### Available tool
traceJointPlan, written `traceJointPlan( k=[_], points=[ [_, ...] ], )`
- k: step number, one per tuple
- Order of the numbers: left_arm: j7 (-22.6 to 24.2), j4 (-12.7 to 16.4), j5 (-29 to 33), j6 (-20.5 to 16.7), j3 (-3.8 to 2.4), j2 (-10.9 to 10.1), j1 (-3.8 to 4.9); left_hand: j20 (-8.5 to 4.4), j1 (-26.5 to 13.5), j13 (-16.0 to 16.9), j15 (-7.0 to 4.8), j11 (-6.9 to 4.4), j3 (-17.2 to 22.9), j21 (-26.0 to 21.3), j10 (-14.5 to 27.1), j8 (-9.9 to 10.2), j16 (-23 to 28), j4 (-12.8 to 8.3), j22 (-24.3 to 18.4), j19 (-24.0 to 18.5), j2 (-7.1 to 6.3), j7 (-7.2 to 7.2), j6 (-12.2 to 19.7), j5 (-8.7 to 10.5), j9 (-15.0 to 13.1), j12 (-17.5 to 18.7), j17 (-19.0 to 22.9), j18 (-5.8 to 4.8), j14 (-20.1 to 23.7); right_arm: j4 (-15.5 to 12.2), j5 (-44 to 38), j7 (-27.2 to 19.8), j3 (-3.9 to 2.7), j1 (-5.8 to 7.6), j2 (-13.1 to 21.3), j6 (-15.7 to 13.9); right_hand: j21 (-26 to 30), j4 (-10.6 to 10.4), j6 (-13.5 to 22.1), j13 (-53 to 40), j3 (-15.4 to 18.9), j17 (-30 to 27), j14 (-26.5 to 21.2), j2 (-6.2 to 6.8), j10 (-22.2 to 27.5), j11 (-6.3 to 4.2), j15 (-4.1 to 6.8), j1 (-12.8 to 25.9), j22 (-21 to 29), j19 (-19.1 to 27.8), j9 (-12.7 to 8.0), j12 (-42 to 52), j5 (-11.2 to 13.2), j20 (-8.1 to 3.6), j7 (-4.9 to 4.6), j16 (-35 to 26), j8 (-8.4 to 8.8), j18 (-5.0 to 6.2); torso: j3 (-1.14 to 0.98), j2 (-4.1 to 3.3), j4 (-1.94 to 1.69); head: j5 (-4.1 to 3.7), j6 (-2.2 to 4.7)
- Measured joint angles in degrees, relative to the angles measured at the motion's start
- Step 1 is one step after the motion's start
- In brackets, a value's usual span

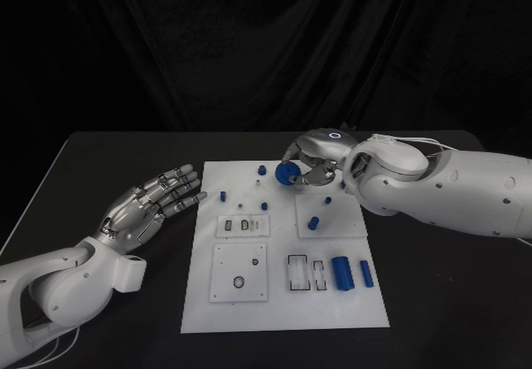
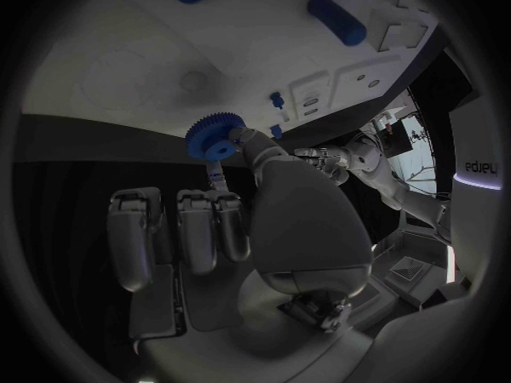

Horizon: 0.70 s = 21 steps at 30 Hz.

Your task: Assemble the parts on the task board

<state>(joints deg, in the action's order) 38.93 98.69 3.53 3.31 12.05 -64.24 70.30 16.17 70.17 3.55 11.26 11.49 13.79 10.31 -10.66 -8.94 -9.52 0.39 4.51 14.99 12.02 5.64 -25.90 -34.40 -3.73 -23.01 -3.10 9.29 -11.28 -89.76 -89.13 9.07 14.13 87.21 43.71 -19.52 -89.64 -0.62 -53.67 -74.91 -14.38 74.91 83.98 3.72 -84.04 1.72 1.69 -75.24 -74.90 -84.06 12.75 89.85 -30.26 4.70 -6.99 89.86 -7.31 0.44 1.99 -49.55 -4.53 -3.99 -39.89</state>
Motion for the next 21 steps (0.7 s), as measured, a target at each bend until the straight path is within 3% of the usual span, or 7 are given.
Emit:
traceJointPlan(
  k=[11,21],
  points=[
    [0.0,-0.4,0.0,0.0,0.00,0.7,-0.01,0.00,0.0,0.0,0.00,0.00,0.0,0.0,0.0,0.0,0.0,0.0,0.0,0.0,0.00,0.00,0.0,0.00,0.0,0.0,0.0,0.00,0.0,2.8,-0.1,-1.9,0.01,0.07,-5.9,0.3,0.0,0.0,0.4,0.0,0.0,0.0,0.0,-0.19,0.0,0.00,0.00,0.2,0.0,0.0,0.0,0.0,0.9,0.00,0.38,0.0,-0.31,0.00,0.12,-0.05,-0.03,0.22,0.22],
    [0.0,-0.7,0.0,0.0,0.03,1.0,-0.01,0.00,-0.5,0.0,0.00,0.00,0.2,0.0,0.0,0.0,0.0,-0.2,0.0,0.0,0.00,0.00,0.0,0.00,0.0,0.0,0.0,0.00,0.0,5.6,-0.1,-2.7,0.00,-0.65,-8.7,0.9,0.0,-0.3,1.1,0.0,-0.3,0.0,0.0,-0.16,0.0,0.00,0.00,0.3,0.0,0.0,0.0,0.0,2.0,0.00,1.04,0.0,-1.41,0.01,0.05,-0.14,-0.17,-0.19,0.13]
  ],
)
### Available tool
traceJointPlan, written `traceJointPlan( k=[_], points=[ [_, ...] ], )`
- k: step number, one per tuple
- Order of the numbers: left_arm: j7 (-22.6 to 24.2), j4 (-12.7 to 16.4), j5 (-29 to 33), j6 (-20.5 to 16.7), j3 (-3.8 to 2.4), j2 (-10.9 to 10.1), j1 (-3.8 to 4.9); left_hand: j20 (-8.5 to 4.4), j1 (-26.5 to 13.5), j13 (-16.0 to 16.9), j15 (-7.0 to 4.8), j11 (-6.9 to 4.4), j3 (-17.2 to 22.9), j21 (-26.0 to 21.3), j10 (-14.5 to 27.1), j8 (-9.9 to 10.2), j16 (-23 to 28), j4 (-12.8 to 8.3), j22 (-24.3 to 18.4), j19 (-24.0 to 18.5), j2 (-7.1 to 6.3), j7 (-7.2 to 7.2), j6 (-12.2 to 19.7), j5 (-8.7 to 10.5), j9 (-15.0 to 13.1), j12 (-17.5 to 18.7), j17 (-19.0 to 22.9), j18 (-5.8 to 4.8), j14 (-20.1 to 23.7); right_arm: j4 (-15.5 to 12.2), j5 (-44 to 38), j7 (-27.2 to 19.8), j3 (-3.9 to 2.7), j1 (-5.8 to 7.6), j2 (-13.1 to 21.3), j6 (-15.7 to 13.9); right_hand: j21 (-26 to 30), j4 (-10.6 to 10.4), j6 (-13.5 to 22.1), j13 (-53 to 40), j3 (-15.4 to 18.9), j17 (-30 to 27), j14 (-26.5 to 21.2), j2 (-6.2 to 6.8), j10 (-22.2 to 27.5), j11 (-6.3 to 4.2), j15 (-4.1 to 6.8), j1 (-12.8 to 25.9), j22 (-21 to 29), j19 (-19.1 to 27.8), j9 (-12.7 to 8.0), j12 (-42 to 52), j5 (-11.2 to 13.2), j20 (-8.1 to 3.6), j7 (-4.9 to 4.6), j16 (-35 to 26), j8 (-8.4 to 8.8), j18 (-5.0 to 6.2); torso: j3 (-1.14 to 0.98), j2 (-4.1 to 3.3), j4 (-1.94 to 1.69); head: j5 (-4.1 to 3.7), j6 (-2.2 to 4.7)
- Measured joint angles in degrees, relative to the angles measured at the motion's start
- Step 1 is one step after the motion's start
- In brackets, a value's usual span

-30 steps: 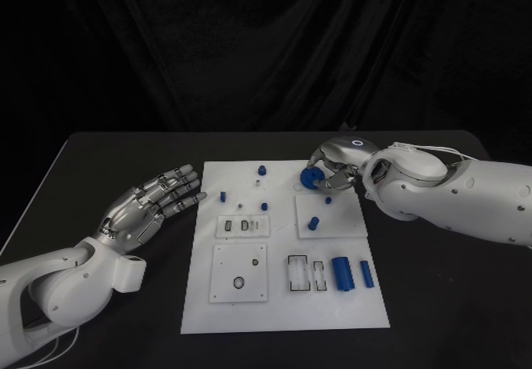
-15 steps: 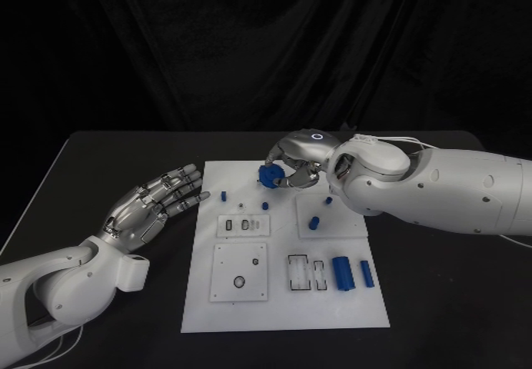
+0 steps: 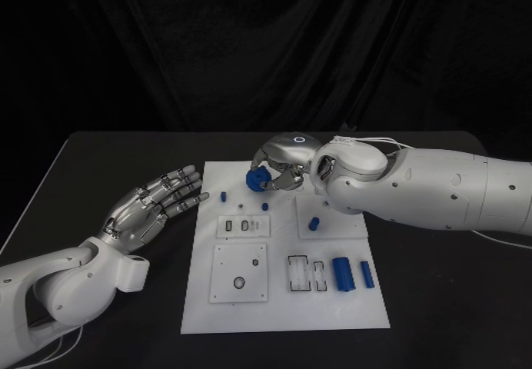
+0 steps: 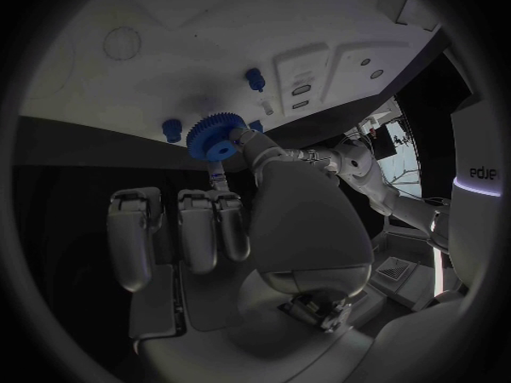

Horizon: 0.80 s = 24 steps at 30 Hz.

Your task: Assemble the parts on the task board

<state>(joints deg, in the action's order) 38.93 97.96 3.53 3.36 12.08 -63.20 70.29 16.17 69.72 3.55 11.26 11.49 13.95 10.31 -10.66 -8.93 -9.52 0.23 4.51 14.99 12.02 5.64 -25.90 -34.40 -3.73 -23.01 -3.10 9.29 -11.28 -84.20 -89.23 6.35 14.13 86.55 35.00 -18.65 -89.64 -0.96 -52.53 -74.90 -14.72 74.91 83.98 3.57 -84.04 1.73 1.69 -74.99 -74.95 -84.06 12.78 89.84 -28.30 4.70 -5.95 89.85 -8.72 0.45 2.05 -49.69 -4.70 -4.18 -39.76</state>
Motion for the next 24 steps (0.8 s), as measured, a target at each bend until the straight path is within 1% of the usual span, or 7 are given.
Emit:
traceJointPlan(
  k=[1,5,8,9,12,20,24],
  points=[
    [0.0,0.0,0.0,0.0,0.00,0.0,0.00,0.00,0.0,0.0,0.00,0.00,0.0,0.0,0.0,0.0,0.0,0.0,0.0,0.0,0.00,0.00,0.0,0.00,0.0,0.0,0.0,0.00,0.0,0.2,0.0,0.0,-0.01,-0.08,-0.2,0.1,0.0,0.0,0.3,0.0,0.0,0.0,0.0,0.14,0.0,0.00,0.00,0.1,0.0,0.0,0.0,0.0,0.0,0.00,-0.18,0.0,-1.16,0.00,-0.02,0.00,0.02,0.00,-0.01],
    [0.0,0.0,0.0,0.0,0.00,0.1,0.00,0.00,0.0,0.0,0.00,0.00,0.0,0.0,0.0,0.0,0.0,0.0,0.0,0.0,0.00,0.00,0.0,0.00,0.0,0.0,0.0,0.00,0.0,1.2,0.0,-0.1,-0.01,-0.40,-0.9,0.5,0.0,0.2,1.0,0.0,-0.5,0.0,0.0,0.22,0.1,0.18,0.00,0.2,0.0,0.0,0.0,0.0,0.0,0.00,-0.62,0.0,-2.32,0.00,-0.06,0.02,0.09,0.11,-0.12],
    [0.0,-0.1,0.0,0.0,0.00,0.1,0.00,0.00,0.0,0.0,0.00,0.00,0.0,0.0,0.0,0.0,0.0,0.0,0.0,0.0,0.00,0.00,0.0,0.00,0.0,0.0,0.0,0.00,0.0,1.7,0.0,-0.1,-0.01,-0.57,-1.3,0.9,0.0,0.2,1.3,0.0,-0.6,0.0,0.1,0.30,0.0,0.44,-0.08,0.3,0.0,0.0,0.0,0.0,0.2,0.00,-0.92,0.0,-2.53,0.00,-0.07,0.03,0.15,0.17,-0.24],
    [0.0,-0.1,0.0,0.0,0.00,0.1,0.00,0.00,0.0,0.0,0.00,0.00,0.0,0.0,0.0,0.0,0.0,0.0,0.0,0.0,0.00,0.00,0.0,0.00,0.0,0.0,0.0,0.00,0.0,2.0,0.0,-0.1,-0.02,-0.62,-1.4,1.1,0.0,0.2,1.5,0.0,-0.7,0.0,0.1,0.33,0.0,0.44,-0.35,0.3,0.0,0.0,0.0,0.0,0.4,0.00,-1.08,0.0,-3.58,0.00,-0.07,0.03,0.17,0.17,-0.31],
    [0.0,-0.1,0.0,0.0,0.00,0.1,0.00,0.00,0.0,0.0,0.00,0.00,0.0,0.0,0.0,0.0,0.0,0.0,0.0,0.0,0.00,0.00,0.0,0.00,0.0,0.0,0.0,0.00,0.0,2.3,0.0,-0.1,-0.03,-0.77,-1.7,1.6,0.0,0.2,1.6,0.0,-1.0,0.0,0.0,0.53,0.1,0.78,-0.43,0.5,0.0,0.0,0.0,0.0,0.6,0.00,-1.06,0.0,-4.19,0.00,-0.10,0.03,0.20,0.11,-0.36],
    [0.0,-0.2,0.0,0.1,0.02,0.2,0.00,0.00,0.0,0.0,0.00,0.00,0.0,0.0,0.0,0.0,0.0,0.0,0.0,0.0,0.00,0.00,0.0,0.00,0.0,0.0,0.0,0.00,0.0,3.0,-0.8,-0.1,-0.17,-0.88,-2.2,2.2,0.0,0.3,2.0,0.0,-1.4,0.0,0.0,0.60,0.0,0.85,-0.79,0.6,0.0,0.0,0.0,0.0,0.8,0.42,-1.43,0.0,-4.26,0.00,-0.19,0.01,0.20,-0.07,-0.55],
    [0.0,-0.2,0.0,0.1,0.02,0.2,0.00,0.00,0.0,0.0,0.00,0.00,0.1,0.0,0.0,0.0,0.0,0.1,0.0,0.0,0.00,0.00,0.0,0.00,0.0,0.0,0.0,0.00,0.0,3.3,-1.3,0.0,-0.20,-0.88,-2.4,2.3,0.0,0.3,2.3,0.0,-1.8,0.0,-0.1,0.68,0.0,1.25,-0.79,0.7,0.0,0.1,0.0,0.0,0.9,0.54,-1.67,0.0,-3.20,0.00,-0.22,0.00,0.25,-0.07,-0.54]
  ],
)
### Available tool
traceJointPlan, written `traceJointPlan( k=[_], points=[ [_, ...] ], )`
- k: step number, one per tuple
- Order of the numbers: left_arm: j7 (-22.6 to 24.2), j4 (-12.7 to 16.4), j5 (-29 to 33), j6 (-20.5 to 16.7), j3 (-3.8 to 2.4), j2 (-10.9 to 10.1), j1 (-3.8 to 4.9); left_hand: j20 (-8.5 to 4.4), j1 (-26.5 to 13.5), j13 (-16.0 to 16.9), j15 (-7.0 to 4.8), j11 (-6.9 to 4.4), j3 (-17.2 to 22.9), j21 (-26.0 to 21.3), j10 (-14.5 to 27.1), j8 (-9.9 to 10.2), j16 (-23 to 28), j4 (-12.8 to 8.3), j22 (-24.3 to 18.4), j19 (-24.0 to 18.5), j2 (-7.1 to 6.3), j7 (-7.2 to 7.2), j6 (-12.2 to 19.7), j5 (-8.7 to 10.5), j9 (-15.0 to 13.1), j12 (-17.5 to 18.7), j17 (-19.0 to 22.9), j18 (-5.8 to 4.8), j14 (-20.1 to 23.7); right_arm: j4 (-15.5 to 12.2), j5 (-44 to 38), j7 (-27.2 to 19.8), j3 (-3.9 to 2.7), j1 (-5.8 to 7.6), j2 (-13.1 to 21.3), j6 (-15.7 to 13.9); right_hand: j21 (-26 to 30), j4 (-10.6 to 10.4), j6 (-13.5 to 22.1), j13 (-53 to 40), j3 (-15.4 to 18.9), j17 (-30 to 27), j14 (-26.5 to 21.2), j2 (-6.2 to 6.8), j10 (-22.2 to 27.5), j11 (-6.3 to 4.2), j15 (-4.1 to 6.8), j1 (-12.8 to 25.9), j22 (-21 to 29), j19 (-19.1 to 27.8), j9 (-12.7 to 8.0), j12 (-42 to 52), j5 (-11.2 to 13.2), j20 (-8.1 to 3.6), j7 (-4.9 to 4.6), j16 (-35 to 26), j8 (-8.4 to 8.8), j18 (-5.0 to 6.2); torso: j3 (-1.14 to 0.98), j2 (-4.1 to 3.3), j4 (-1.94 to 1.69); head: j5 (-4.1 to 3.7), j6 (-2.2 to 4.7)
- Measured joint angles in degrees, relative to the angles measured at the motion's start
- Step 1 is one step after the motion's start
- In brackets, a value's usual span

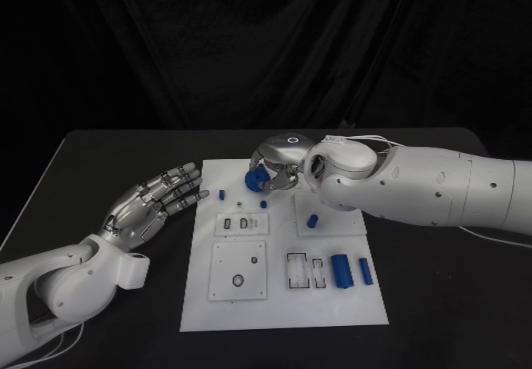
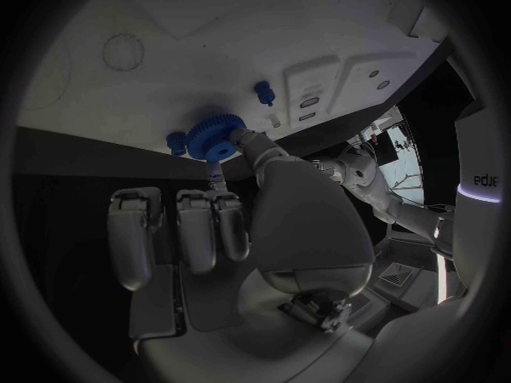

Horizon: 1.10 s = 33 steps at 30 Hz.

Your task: Assemble the parts on the task board

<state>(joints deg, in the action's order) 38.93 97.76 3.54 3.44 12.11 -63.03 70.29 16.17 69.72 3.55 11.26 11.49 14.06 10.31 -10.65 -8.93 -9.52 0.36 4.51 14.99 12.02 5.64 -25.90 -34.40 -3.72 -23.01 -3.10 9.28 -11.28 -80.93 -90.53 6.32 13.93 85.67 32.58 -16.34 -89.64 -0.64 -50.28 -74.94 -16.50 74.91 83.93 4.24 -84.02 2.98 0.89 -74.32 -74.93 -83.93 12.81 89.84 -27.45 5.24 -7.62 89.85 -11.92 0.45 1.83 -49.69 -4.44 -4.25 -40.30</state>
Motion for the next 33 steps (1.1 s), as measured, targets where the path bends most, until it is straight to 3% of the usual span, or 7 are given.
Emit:
traceJointPlan(
  k=[3,4,5,9,13,19,33],
  points=[
    [0.0,0.0,0.0,0.0,0.00,0.0,0.00,0.00,0.0,0.0,0.00,0.00,0.0,0.0,0.0,0.0,0.0,0.0,0.0,0.0,0.00,0.00,0.0,0.00,0.0,0.0,0.0,0.00,0.0,0.2,-0.3,0.1,-0.03,0.00,-0.3,0.2,0.0,0.0,0.3,0.0,-0.5,0.0,0.2,0.00,0.0,0.00,-0.19,0.0,0.0,-0.1,0.1,0.0,0.2,0.30,-0.28,0.0,1.02,0.01,0.00,0.00,0.05,0.05,0.10],
    [0.0,-0.1,0.0,0.0,0.01,0.0,0.00,0.00,0.0,0.0,0.00,0.00,0.0,0.0,0.0,0.0,0.0,0.0,0.0,0.0,0.00,0.00,0.0,0.00,0.0,0.0,0.0,0.01,0.0,0.2,-0.3,0.1,-0.03,0.00,-0.3,0.3,0.0,0.0,0.7,0.0,-0.6,0.0,0.1,0.00,0.0,0.00,-0.25,0.0,0.0,-0.1,1.8,0.0,0.3,0.30,-0.35,0.0,1.50,0.00,0.00,0.00,0.05,0.05,0.11],
    [0.0,-0.1,0.0,0.0,0.01,0.0,0.00,0.00,0.0,0.0,0.00,0.00,0.0,0.0,0.0,0.0,0.0,0.0,0.0,0.0,0.00,0.00,0.0,0.00,0.0,0.0,0.0,0.00,0.0,0.3,-0.4,0.1,-0.03,0.00,-0.4,0.3,0.0,0.2,1.4,0.0,-0.8,0.0,0.0,0.00,0.0,0.00,-0.39,0.0,0.0,-0.1,6.1,0.0,0.4,0.30,-0.39,0.0,2.12,0.00,0.00,0.00,0.05,0.05,0.12],
    [0.0,-0.1,0.0,0.0,0.02,0.0,0.00,0.00,0.0,0.0,0.00,0.00,0.0,0.0,0.0,0.0,0.0,0.0,0.0,0.0,0.00,0.00,0.0,0.00,0.0,0.0,0.0,0.01,0.0,0.7,-0.7,0.3,0.05,-0.08,-0.6,0.7,0.0,0.2,1.6,0.0,-1.2,0.0,0.0,0.00,0.0,0.00,-0.39,0.0,0.0,-0.1,6.4,0.0,0.4,0.30,-0.45,0.0,3.06,0.01,0.01,0.00,0.07,0.01,0.19],
    [0.0,-0.1,0.0,0.0,0.03,0.0,0.00,0.00,0.0,0.0,0.00,0.00,0.0,0.0,0.0,0.0,0.0,0.0,0.0,0.0,0.00,0.00,0.0,0.00,0.0,0.0,0.0,0.00,0.0,1.0,-0.8,0.5,0.07,-0.10,-0.7,1.1,0.0,0.2,2.6,0.0,-1.8,0.0,0.0,0.00,0.0,0.00,-0.39,0.0,0.0,-0.1,8.9,0.0,0.4,0.30,-0.56,0.0,4.08,0.00,0.01,0.02,0.09,-0.04,0.23],
    [0.0,-0.3,0.0,0.1,0.03,0.0,0.00,0.00,0.0,0.0,0.00,0.00,0.0,0.0,0.0,0.0,0.0,0.0,0.0,0.0,0.00,0.00,0.0,0.16,0.0,0.0,0.0,0.00,0.0,1.3,-0.9,0.6,0.12,-0.21,-0.7,1.7,0.0,0.8,7.1,0.0,-2.5,0.0,0.0,-0.03,0.0,0.00,-0.39,0.0,0.0,-0.1,5.5,0.0,1.4,0.30,-0.40,0.0,8.10,0.01,0.01,0.05,0.09,-0.07,0.27],
    [0.0,-0.5,0.0,0.1,0.04,0.1,0.00,0.00,0.0,0.0,0.00,0.00,0.0,0.0,0.0,0.0,0.0,0.0,0.0,0.0,0.00,0.00,0.0,0.22,0.0,0.0,0.0,0.00,0.0,1.4,-1.0,0.6,0.11,-0.47,-0.2,2.2,0.0,0.5,9.0,0.0,-1.7,0.0,0.2,0.13,0.0,0.00,-0.18,-0.2,0.0,-0.1,1.8,0.0,8.9,0.30,-0.70,0.0,8.06,0.00,0.08,0.07,0.02,-0.23,0.26]
  ],
)
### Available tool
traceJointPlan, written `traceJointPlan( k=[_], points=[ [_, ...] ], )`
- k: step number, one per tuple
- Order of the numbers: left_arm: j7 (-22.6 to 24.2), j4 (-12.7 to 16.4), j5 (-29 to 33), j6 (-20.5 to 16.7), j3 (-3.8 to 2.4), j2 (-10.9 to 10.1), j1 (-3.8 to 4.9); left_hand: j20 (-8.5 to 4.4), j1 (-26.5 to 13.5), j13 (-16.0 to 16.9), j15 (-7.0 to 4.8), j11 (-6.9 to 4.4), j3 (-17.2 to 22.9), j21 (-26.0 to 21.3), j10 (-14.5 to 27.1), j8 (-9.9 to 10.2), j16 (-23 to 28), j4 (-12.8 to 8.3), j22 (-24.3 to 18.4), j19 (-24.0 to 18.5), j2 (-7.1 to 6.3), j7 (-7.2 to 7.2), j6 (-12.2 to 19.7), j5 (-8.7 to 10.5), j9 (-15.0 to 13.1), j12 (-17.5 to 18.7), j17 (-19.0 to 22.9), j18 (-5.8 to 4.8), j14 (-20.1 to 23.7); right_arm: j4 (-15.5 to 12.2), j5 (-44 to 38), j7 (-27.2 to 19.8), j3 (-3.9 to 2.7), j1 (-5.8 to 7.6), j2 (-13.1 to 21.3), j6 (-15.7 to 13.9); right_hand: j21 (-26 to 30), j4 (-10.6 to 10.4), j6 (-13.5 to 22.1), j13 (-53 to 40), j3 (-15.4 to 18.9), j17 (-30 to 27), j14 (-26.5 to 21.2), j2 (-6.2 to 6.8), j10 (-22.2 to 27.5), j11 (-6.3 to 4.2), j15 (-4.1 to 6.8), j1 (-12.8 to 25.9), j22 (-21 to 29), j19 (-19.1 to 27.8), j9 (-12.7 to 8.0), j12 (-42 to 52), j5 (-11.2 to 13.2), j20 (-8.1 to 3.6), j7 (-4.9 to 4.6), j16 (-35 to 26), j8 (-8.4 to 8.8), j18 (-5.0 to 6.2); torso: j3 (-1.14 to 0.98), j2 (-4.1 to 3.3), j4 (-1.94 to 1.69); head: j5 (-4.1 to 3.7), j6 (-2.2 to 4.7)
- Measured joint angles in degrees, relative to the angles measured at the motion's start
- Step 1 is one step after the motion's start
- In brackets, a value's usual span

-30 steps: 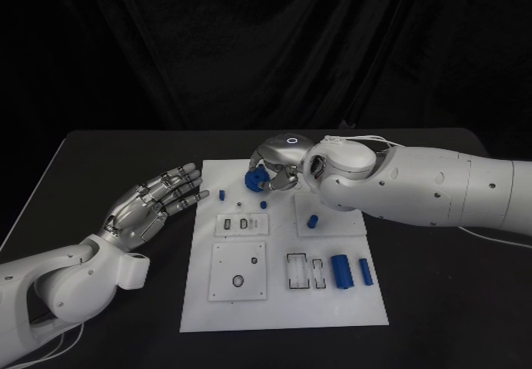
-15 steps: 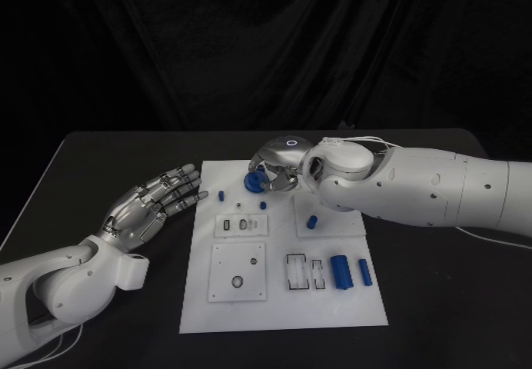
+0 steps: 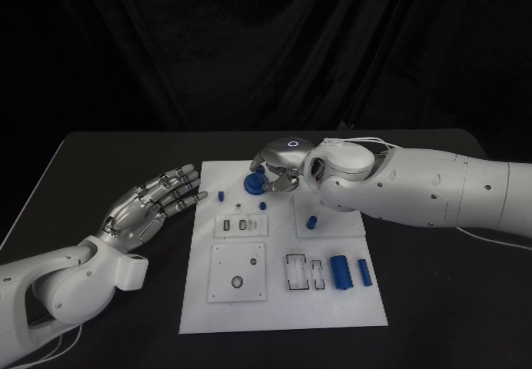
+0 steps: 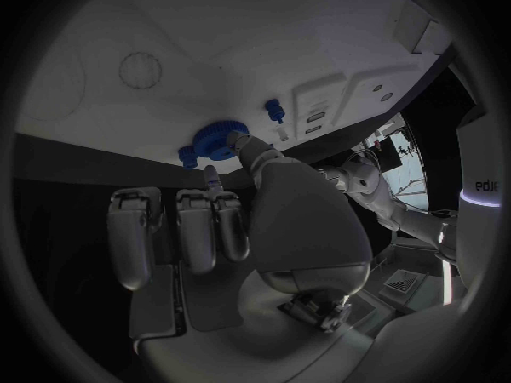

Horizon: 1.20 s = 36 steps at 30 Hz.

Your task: Assemble the parts on the task board

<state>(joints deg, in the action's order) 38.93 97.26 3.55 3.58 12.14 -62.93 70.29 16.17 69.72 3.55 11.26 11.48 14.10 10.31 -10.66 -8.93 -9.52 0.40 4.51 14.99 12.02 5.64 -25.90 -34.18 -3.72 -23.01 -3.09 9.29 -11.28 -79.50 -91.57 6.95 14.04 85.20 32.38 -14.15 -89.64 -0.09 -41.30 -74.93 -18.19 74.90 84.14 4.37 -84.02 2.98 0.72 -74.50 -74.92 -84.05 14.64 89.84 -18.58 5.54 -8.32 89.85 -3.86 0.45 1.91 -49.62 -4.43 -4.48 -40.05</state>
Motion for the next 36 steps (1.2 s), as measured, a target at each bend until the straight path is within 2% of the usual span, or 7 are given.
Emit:
traceJointPlan(
  k=[6,10,17,22,26,30,36],
  points=[
    [0.0,-0.1,0.0,0.0,0.00,0.0,0.00,0.00,0.0,0.0,0.00,0.00,0.0,0.0,0.0,0.0,0.0,0.0,0.0,0.0,0.00,0.00,0.0,0.00,0.0,0.0,0.0,0.00,0.0,-0.1,0.0,0.0,0.00,-0.15,0.7,0.3,0.0,-0.5,-4.9,0.0,0.6,0.0,0.0,-0.40,0.0,0.00,0.00,0.4,0.0,0.0,0.2,0.0,0.2,0.00,-0.20,0.0,-1.90,0.00,-0.01,0.02,0.00,-0.07,-0.07],
    [0.0,0.0,0.0,0.1,0.00,-0.1,0.00,0.00,0.0,0.0,0.00,0.00,0.0,0.0,0.0,0.0,0.0,0.0,0.0,0.0,0.00,0.00,0.0,0.00,0.0,0.0,0.0,0.00,0.0,-0.5,0.0,-0.2,0.00,-0.25,1.8,-0.1,0.0,-0.5,-5.8,0.0,0.6,0.0,-0.2,-0.42,0.0,0.00,-0.21,0.4,0.0,0.0,0.4,0.0,0.2,0.00,-0.14,0.0,-2.08,0.00,-0.03,0.01,0.00,-0.08,0.06],
    [0.0,0.3,0.0,0.1,0.01,-0.9,-0.01,0.00,0.0,0.0,0.00,0.02,0.0,0.0,0.0,0.0,0.0,0.0,0.0,0.0,0.00,0.00,0.0,0.00,0.0,0.0,0.0,0.00,0.0,-3.1,0.1,-1.8,0.01,-0.27,6.4,-4.6,0.0,-1.3,-7.7,0.0,1.4,0.0,-0.2,-0.63,0.0,0.00,-0.21,0.6,0.0,0.0,0.4,0.0,0.7,0.00,0.49,0.0,-2.18,0.00,-0.03,0.00,0.00,0.07,0.51],
    [0.0,0.8,0.0,0.1,0.01,-1.4,-0.02,0.00,0.0,0.0,0.00,0.16,0.2,0.0,-0.2,0.0,0.0,-0.2,0.0,0.0,0.00,0.00,0.0,0.00,0.0,0.0,0.0,0.00,0.0,-7.6,1.6,-4.4,0.08,0.95,13.2,-9.5,0.0,-2.9,-11.1,0.0,2.0,0.0,-0.1,-1.47,0.1,-0.12,-0.07,1.5,0.0,0.0,0.6,0.0,0.9,0.00,1.06,0.0,-3.10,0.01,-0.04,0.00,0.02,0.17,0.56],
    [0.0,1.1,0.0,0.1,0.02,-1.8,-0.02,0.00,0.0,0.0,0.00,0.16,0.2,0.0,-0.2,0.0,0.0,-0.2,0.0,0.0,0.00,0.00,0.0,0.00,0.0,0.0,0.0,0.00,0.0,-11.1,4.6,-6.9,0.02,2.21,19.0,-12.4,0.0,-3.0,-11.6,0.0,2.0,0.0,-0.2,-1.52,0.0,-0.42,0.21,1.5,0.0,0.0,0.7,0.0,0.9,0.00,1.25,0.0,-3.18,0.00,-0.07,0.01,0.13,0.23,0.70],
    [0.0,1.2,0.0,0.1,0.01,-1.9,-0.02,0.00,0.0,0.0,0.00,0.16,0.2,0.0,-0.2,0.0,0.0,-0.2,0.0,0.0,0.00,0.00,0.0,0.00,0.0,0.0,0.0,0.00,0.0,-13.5,7.1,-8.2,0.09,2.80,24.0,-13.4,0.0,-3.8,-12.4,0.0,2.4,0.0,0.0,-1.51,0.2,-0.67,0.42,1.5,0.0,0.2,0.7,0.0,1.6,-0.24,1.53,0.0,-3.18,0.00,-0.08,0.07,0.21,0.04,0.83],
    [0.0,1.2,0.2,0.1,0.01,-1.8,-0.02,0.00,0.0,0.0,0.00,0.16,0.2,0.0,-0.2,0.0,0.0,-0.2,0.0,0.0,0.00,0.00,0.0,0.00,0.0,0.0,0.0,0.00,0.0,-14.4,9.2,-8.4,0.18,2.89,28.3,-12.7,0.0,-5.2,-13.6,0.0,3.4,0.0,-0.1,-1.13,0.2,-1.07,0.81,1.9,0.0,0.2,0.5,0.0,4.5,-0.63,1.95,0.0,-3.14,0.00,-0.04,0.14,0.22,-0.23,0.93]
  ],
)
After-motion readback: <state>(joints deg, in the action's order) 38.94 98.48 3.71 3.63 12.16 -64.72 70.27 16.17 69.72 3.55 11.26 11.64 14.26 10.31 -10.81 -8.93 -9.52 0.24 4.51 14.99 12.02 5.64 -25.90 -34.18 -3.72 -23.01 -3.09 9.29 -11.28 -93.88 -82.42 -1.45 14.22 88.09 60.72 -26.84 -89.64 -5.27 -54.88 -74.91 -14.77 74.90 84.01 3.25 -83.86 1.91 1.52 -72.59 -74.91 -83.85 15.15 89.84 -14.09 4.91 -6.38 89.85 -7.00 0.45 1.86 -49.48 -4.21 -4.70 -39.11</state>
